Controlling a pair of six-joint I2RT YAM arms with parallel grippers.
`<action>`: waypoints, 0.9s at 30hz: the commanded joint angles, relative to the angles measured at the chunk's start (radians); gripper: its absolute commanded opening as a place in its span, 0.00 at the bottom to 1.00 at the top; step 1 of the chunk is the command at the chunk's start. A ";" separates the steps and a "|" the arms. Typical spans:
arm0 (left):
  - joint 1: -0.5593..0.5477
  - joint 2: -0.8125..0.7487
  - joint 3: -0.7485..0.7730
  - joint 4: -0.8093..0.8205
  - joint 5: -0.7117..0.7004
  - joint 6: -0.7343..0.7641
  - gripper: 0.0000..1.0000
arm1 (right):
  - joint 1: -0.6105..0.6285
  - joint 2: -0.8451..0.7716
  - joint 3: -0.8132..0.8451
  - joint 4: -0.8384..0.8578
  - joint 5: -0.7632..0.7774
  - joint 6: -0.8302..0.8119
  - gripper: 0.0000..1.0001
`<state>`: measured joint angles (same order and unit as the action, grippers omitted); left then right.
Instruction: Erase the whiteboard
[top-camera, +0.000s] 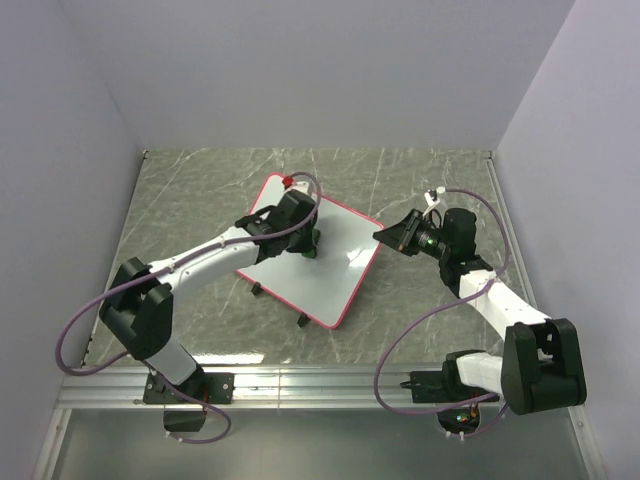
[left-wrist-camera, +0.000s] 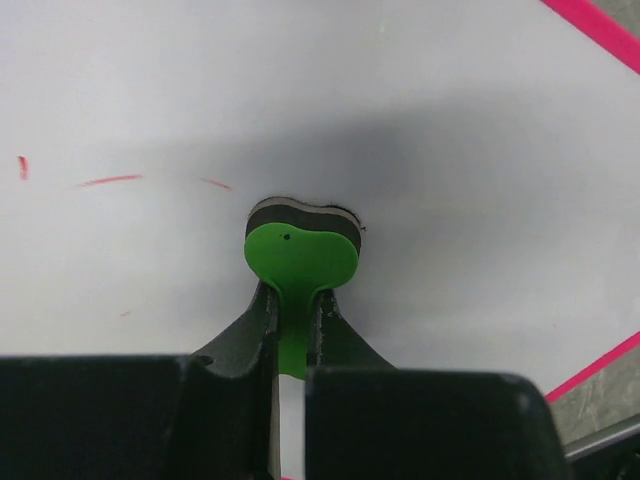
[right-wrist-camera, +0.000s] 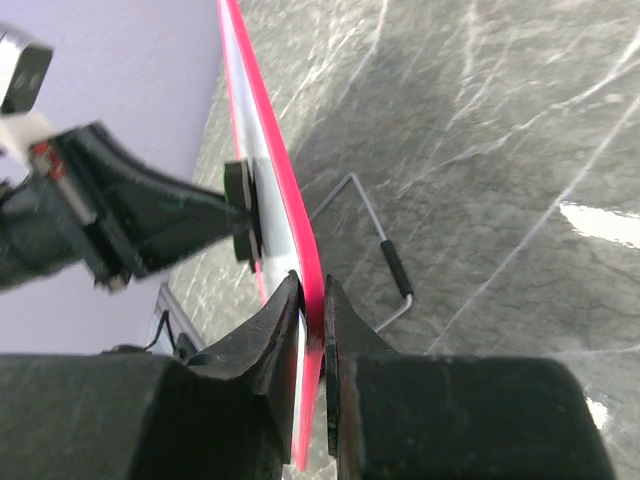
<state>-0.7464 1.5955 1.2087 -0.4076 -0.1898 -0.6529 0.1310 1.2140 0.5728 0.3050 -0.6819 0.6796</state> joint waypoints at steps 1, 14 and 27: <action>0.128 -0.029 -0.055 0.001 0.042 -0.002 0.00 | 0.030 0.012 0.007 -0.102 -0.001 -0.081 0.00; 0.413 0.055 -0.084 -0.020 0.101 0.158 0.00 | 0.030 0.016 0.006 -0.090 -0.004 -0.072 0.00; 0.220 0.067 0.023 0.075 0.256 0.122 0.00 | 0.028 0.019 0.007 -0.081 0.004 -0.065 0.00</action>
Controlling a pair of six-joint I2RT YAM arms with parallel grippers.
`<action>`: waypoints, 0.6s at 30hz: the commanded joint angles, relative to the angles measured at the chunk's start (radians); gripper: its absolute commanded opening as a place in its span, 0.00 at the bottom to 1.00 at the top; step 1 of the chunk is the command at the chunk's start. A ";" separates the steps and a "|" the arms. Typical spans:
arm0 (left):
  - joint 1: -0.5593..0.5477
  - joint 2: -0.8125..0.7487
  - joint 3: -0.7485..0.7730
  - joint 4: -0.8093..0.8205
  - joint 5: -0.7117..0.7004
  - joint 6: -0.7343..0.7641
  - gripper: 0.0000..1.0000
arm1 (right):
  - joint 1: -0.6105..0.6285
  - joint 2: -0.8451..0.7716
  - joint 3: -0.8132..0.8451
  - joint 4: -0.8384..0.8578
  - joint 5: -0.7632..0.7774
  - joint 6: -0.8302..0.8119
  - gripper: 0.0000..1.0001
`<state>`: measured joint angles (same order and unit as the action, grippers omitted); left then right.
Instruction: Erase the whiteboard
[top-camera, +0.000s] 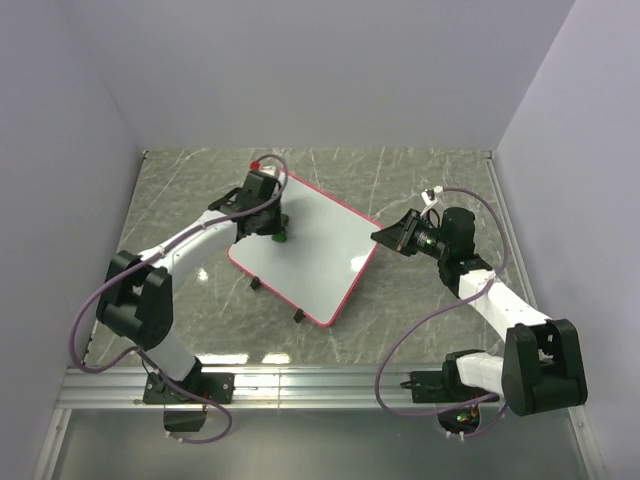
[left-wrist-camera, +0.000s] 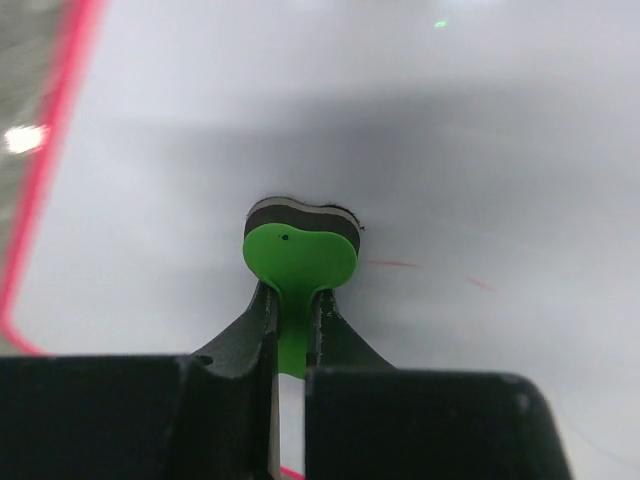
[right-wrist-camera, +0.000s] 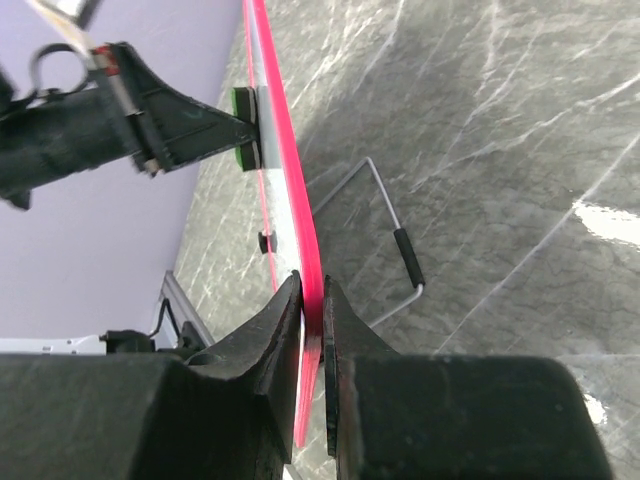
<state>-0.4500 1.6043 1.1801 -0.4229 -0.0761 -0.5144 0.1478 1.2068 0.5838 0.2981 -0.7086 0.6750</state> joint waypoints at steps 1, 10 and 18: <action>-0.104 0.072 0.076 0.096 0.148 -0.021 0.00 | 0.010 0.027 -0.004 -0.074 0.032 -0.058 0.00; -0.119 0.135 0.153 0.069 0.160 -0.021 0.00 | 0.012 -0.001 -0.010 -0.096 0.043 -0.072 0.00; 0.098 0.106 0.075 0.026 0.139 0.034 0.00 | 0.009 -0.023 -0.009 -0.122 0.050 -0.089 0.00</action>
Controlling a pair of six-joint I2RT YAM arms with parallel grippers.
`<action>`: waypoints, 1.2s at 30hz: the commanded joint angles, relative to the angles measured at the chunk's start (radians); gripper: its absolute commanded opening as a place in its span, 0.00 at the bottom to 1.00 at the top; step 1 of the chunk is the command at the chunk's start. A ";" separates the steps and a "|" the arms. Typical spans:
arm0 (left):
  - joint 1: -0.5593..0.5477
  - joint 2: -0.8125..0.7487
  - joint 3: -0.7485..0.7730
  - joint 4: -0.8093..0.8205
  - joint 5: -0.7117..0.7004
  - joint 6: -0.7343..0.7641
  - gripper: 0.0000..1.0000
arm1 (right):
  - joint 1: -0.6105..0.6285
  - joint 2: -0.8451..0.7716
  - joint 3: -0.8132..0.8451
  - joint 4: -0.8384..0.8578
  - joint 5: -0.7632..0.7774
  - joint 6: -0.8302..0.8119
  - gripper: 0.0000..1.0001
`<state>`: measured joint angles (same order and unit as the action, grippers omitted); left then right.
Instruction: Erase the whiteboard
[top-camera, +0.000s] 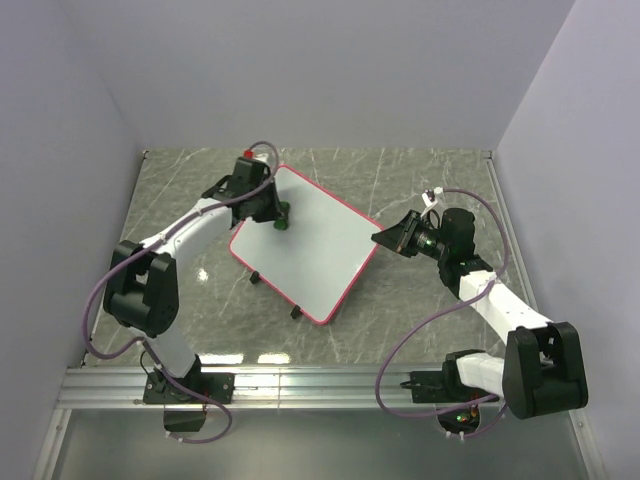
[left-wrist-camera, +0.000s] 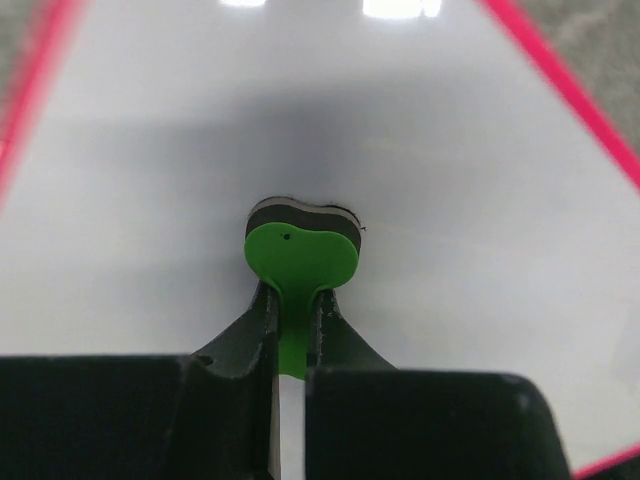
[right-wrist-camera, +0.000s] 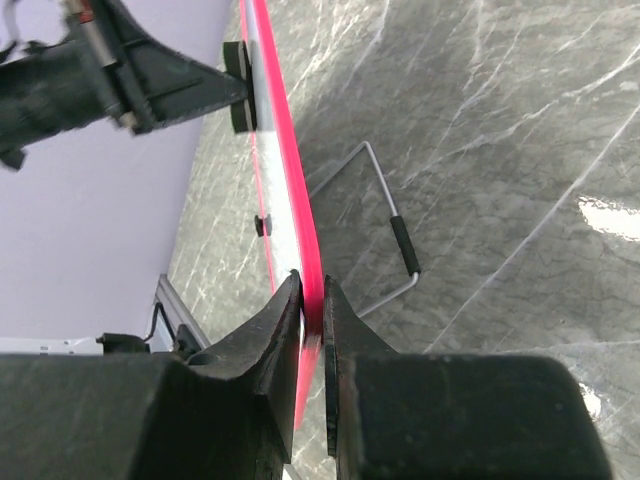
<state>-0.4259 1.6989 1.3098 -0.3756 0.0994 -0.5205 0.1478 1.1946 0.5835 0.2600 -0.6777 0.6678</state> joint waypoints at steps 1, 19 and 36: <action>0.088 0.010 -0.067 -0.020 -0.040 0.057 0.00 | 0.009 -0.009 -0.007 -0.084 0.017 -0.082 0.00; 0.168 -0.173 0.023 -0.268 -0.249 0.103 0.00 | 0.007 -0.012 -0.010 -0.073 0.013 -0.071 0.00; 0.535 -0.134 -0.253 -0.312 -0.227 0.079 0.00 | 0.006 -0.035 -0.005 -0.111 0.072 -0.077 0.89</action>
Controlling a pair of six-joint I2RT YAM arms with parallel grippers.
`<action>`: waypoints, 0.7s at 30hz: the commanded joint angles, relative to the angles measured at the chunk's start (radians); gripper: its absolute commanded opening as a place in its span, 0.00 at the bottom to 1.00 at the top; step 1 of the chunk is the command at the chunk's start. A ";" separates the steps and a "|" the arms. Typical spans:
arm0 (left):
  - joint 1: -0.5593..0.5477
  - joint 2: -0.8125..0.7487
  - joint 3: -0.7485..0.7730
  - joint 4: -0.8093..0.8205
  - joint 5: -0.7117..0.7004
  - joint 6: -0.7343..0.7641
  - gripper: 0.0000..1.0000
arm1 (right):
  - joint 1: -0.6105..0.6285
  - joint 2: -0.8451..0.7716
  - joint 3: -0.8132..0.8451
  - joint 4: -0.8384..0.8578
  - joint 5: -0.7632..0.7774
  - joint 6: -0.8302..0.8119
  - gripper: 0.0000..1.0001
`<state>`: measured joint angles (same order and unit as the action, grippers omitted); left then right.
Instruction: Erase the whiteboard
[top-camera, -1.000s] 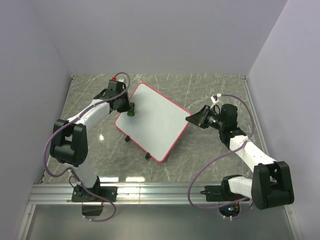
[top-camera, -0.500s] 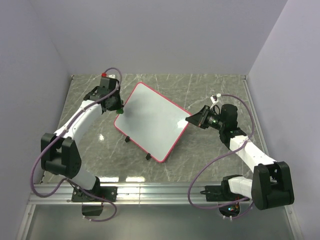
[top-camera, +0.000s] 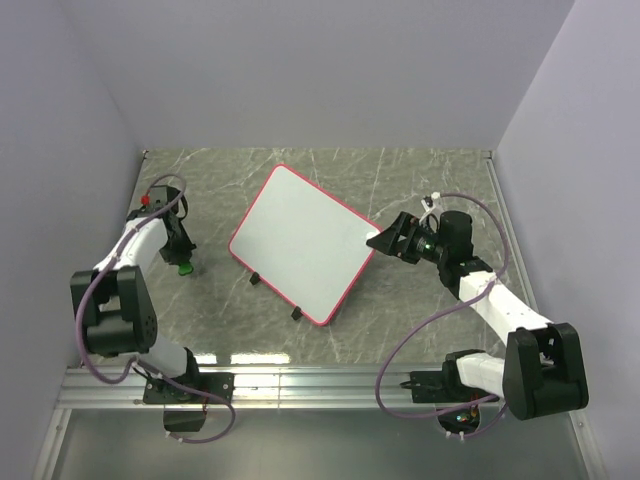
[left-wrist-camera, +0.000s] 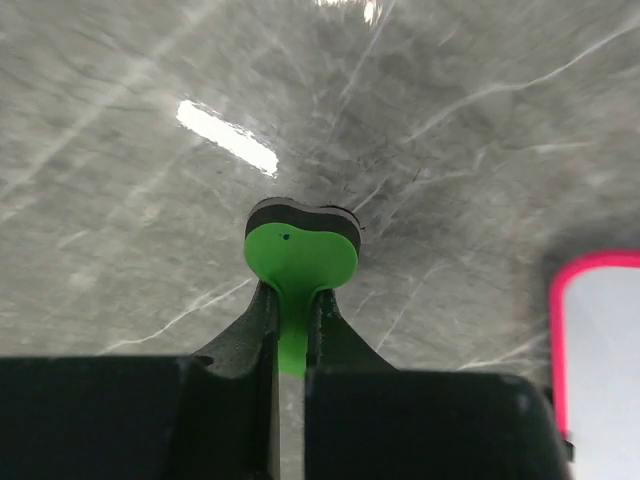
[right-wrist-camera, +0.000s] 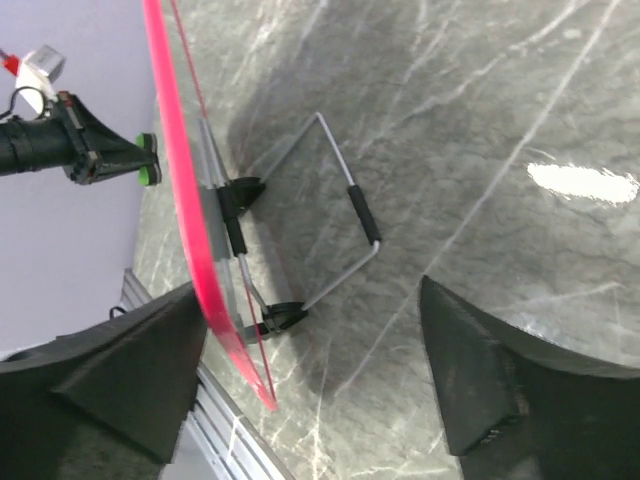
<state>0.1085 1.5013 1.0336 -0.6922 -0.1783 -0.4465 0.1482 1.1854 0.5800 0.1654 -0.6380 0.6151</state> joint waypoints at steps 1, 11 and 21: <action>0.000 0.069 0.028 0.011 0.056 0.008 0.00 | 0.005 -0.032 0.000 -0.027 0.037 -0.028 0.93; 0.000 0.045 0.010 0.036 0.065 0.025 0.54 | -0.001 -0.173 0.017 -0.144 0.132 -0.026 0.98; 0.000 -0.027 0.026 0.007 0.033 0.017 1.00 | -0.007 -0.270 0.138 -0.279 0.178 -0.038 0.98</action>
<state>0.1108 1.5505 1.0336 -0.6708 -0.1287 -0.4309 0.1459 0.9569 0.6434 -0.0605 -0.4938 0.6033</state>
